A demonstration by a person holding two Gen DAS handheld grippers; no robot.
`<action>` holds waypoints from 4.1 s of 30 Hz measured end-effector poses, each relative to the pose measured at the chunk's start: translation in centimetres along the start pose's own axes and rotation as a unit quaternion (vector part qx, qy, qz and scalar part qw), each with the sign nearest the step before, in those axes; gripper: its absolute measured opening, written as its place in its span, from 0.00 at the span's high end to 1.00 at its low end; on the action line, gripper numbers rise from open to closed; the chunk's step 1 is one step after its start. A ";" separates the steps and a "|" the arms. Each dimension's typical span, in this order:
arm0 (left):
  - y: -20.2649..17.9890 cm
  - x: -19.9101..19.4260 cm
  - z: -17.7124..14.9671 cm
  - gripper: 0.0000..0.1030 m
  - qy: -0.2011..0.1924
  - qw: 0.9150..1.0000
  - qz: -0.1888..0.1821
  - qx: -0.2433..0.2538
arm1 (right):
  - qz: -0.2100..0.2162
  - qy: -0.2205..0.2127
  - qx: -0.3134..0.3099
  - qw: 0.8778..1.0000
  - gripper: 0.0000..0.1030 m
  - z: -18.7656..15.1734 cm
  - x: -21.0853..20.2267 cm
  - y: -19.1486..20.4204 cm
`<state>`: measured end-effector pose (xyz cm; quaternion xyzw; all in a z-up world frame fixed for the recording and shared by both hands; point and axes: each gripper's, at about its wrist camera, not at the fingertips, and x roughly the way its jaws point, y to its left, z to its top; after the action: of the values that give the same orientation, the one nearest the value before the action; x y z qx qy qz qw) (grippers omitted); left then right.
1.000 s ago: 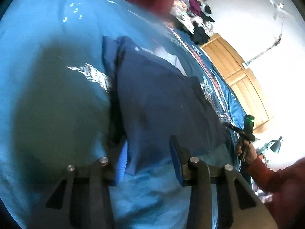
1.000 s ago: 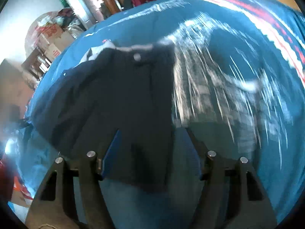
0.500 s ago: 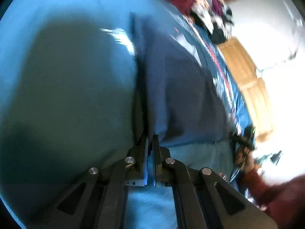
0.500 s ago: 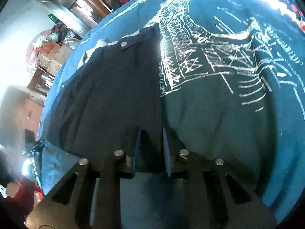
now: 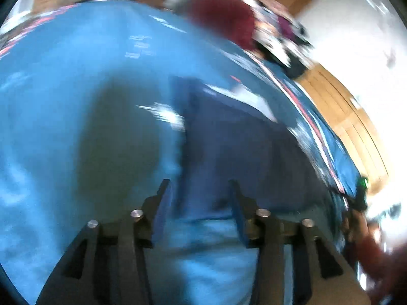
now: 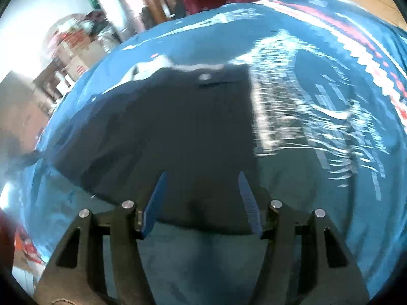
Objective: Fold large clothes
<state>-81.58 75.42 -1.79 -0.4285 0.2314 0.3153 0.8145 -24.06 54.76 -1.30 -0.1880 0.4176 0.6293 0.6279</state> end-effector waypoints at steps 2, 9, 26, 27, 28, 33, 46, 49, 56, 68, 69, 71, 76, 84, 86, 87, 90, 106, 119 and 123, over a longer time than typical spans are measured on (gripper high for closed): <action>0.1 3.0 -0.2 0.45 0.043 0.999 0.014 0.000 | 0.015 0.009 -0.006 1.000 0.43 -0.3 0.8 1.3; 4.8 -2.7 -1.8 0.58 -0.025 0.989 0.109 -0.098 | 0.013 0.018 -0.018 1.000 0.32 -1.6 0.2 2.8; -1.1 1.9 -5.7 0.29 -0.067 0.974 -0.028 -0.215 | 0.058 0.040 -0.029 0.997 0.28 -2.7 2.7 7.3; -1.1 2.1 -5.5 0.29 -0.075 0.972 -0.026 -0.222 | 0.060 0.039 -0.028 0.997 0.28 -2.7 2.6 7.4; -1.0 2.0 -5.4 0.29 -0.083 0.970 -0.023 -0.227 | 0.063 0.037 -0.030 0.997 0.28 -2.7 2.5 7.6; 0.8 2.8 -4.9 0.28 -0.105 0.962 -0.003 -0.252 | 0.065 0.037 -0.051 0.996 0.28 -2.8 2.3 8.3; -2.6 6.6 -2.0 0.90 -0.151 0.967 0.019 -0.206 | 0.117 0.024 -0.078 0.990 0.27 1.3 2.8 12.8; -5.8 6.3 -1.4 0.90 -0.163 0.976 0.077 -0.124 | 0.145 0.016 -0.098 0.984 0.27 6.4 4.3 16.2; -12.8 7.0 -0.6 0.90 -0.162 0.976 0.140 0.043 | 0.170 0.089 -0.204 0.960 0.20 16.6 13.0 29.6; -17.6 10.9 -0.1 0.88 -0.132 0.973 0.140 0.130 | 0.075 0.195 -0.214 0.954 0.90 17.0 25.0 31.4; -18.3 11.1 0.1 0.88 -0.128 0.973 0.128 0.144 | 0.093 0.158 -0.196 0.963 0.91 16.7 23.1 29.3; -20.6 11.6 0.0 0.88 -0.119 0.971 0.106 0.180 | 0.127 0.109 -0.127 0.978 0.93 15.8 19.0 23.1; -29.8 15.9 -1.9 0.87 -0.059 0.959 -0.018 0.276 | 0.123 0.059 0.009 0.991 0.92 13.1 11.9 7.0; -39.0 25.8 -4.5 0.84 0.031 0.946 -0.077 0.314 | 0.128 0.078 0.099 0.984 0.93 10.6 11.4 -6.2; -40.2 27.1 -4.5 0.80 0.040 0.944 -0.075 0.320 | 0.136 0.082 0.094 0.983 0.93 10.6 11.7 -7.2; -40.4 27.8 -4.5 0.79 0.046 0.943 -0.072 0.321 | 0.141 0.083 0.094 0.982 0.93 11.0 11.6 -7.5; -41.3 29.6 -5.4 0.72 0.067 0.942 -0.060 0.324 | 0.166 0.098 0.106 0.975 0.92 10.8 12.6 -8.4; -31.0 11.3 -8.5 0.48 -0.024 0.967 -0.012 0.252 | 0.199 0.125 0.123 0.964 0.47 1.6 2.8 -8.7; -24.8 19.9 -6.9 0.40 0.040 0.967 0.090 0.237 | 0.189 0.088 0.172 0.963 0.96 -0.4 4.3 -10.6; -24.4 19.1 -7.7 0.53 0.079 0.959 0.076 0.261 | 0.187 0.090 0.165 0.964 0.95 0.1 4.4 -10.4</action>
<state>-51.76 64.38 -4.71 -0.2061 0.4008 0.2702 0.8508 -14.79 56.19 -7.64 -0.0558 0.5982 0.6385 0.4811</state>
